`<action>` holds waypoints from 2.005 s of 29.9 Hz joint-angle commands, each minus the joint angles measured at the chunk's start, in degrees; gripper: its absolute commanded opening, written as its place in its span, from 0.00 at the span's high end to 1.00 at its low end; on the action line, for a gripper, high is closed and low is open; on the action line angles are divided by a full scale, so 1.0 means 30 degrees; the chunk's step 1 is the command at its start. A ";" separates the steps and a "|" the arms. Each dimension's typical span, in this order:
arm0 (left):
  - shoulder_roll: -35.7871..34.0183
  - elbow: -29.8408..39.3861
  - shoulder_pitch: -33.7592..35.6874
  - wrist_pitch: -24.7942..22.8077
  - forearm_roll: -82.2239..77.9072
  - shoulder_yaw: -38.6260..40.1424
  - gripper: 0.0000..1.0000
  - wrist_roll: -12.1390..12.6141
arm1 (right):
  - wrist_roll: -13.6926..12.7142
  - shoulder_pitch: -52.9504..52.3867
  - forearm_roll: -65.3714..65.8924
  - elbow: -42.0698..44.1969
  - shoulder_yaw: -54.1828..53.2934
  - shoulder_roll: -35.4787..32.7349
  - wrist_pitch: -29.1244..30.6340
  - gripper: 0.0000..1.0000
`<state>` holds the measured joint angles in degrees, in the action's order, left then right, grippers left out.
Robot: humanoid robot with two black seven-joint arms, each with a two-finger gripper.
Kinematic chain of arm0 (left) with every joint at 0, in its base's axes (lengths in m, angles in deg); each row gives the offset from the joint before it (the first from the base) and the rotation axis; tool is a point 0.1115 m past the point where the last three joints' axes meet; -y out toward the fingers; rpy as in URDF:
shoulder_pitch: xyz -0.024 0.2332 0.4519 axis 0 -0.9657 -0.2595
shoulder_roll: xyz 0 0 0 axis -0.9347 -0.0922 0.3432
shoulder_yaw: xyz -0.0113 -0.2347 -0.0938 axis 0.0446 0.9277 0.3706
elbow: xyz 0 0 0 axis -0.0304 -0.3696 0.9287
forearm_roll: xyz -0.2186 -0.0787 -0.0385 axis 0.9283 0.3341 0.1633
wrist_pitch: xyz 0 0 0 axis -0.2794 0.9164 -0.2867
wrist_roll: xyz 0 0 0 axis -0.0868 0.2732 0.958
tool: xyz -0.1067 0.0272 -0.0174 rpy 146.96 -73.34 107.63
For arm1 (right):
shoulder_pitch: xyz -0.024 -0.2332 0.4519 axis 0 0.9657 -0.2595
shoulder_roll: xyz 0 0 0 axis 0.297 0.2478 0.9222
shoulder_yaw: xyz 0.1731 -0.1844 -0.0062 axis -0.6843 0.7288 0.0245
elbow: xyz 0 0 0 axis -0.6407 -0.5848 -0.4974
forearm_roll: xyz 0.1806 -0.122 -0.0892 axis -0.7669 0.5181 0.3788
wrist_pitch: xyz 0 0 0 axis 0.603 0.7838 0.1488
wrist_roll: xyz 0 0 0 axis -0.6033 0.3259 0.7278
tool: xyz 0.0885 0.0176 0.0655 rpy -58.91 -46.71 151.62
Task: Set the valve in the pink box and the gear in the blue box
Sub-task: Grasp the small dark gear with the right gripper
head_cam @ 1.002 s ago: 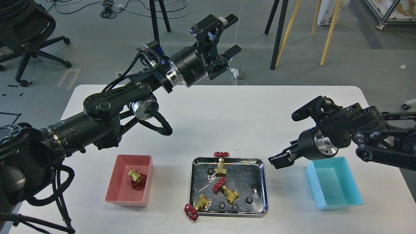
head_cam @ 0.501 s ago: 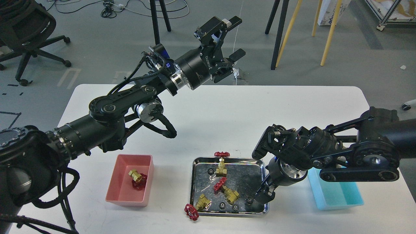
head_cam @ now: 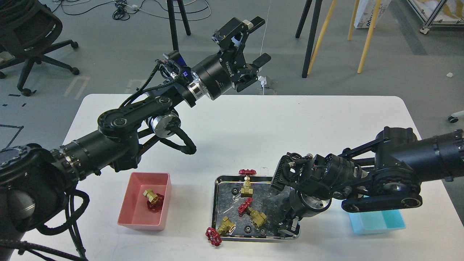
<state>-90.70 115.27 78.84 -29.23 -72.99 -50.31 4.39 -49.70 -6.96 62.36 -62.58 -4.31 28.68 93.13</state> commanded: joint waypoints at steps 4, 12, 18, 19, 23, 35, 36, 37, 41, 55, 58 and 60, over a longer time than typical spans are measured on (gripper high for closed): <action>-0.0003 0.0021 -0.0007 -0.0025 0.0000 0.0010 0.01 0.0002 | 0.0004 0.0311 -0.0033 0.0970 0.0058 0.1019 0.0000 0.39; -0.0003 0.0021 -0.0036 -0.0025 0.0000 0.0010 0.01 0.0002 | 0.0004 0.0457 0.0025 0.1030 0.0145 0.1723 0.0000 0.40; -0.0061 0.0051 -0.0065 -0.0025 0.0000 0.0010 0.01 0.0002 | 0.0004 0.0486 0.0084 0.1030 0.0701 0.1957 0.0000 0.41; -0.0061 0.0051 -0.0065 -0.0025 0.0000 0.0010 0.01 0.0002 | 0.0004 0.0515 0.0084 0.1059 0.0760 0.1957 0.0000 0.41; -0.0061 0.0051 -0.0065 -0.0025 0.0029 0.0010 0.01 0.0002 | 0.0004 0.0662 0.0084 0.1118 0.0760 0.1986 0.0000 0.41; -0.0090 0.0109 -0.0212 -0.0025 0.0000 0.0039 0.01 0.0002 | 0.0004 0.0662 0.0055 0.1557 0.0760 0.2396 0.0000 0.45; -0.0091 0.0109 -0.0212 -0.0025 0.0000 0.0097 0.01 0.0002 | 0.0004 0.0662 0.0055 0.1586 0.0760 0.2397 0.0000 0.45; -0.0091 0.0138 -0.0241 -0.0025 0.0000 0.0156 0.01 0.0002 | 0.0004 0.0662 0.0055 0.1587 0.0760 0.2426 0.0000 0.45; -0.0091 0.0139 -0.0358 -0.0054 0.0000 0.0274 0.01 0.0002 | 0.0004 0.0808 0.0055 0.1733 0.0760 0.2426 0.0000 0.46; -0.0091 0.0168 -0.0358 -0.0055 0.0000 0.0303 0.01 0.0002 | 0.0004 0.1248 0.0055 0.2202 0.0760 0.2485 0.0000 0.56; -0.0091 0.0168 -0.0358 -0.0055 0.0000 0.0303 0.01 0.0002 | 0.0004 0.1277 0.0055 0.2260 0.0760 0.2485 0.0000 0.59; -0.0091 0.0168 -0.0358 -0.0055 0.0000 0.0303 0.01 0.0002 | -0.0025 0.1277 0.0055 0.2348 0.0760 0.2514 0.0000 0.63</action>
<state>-90.97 115.78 77.77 -29.40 -72.98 -49.40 4.39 -49.71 -3.17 62.52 -55.84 -2.03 36.16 93.13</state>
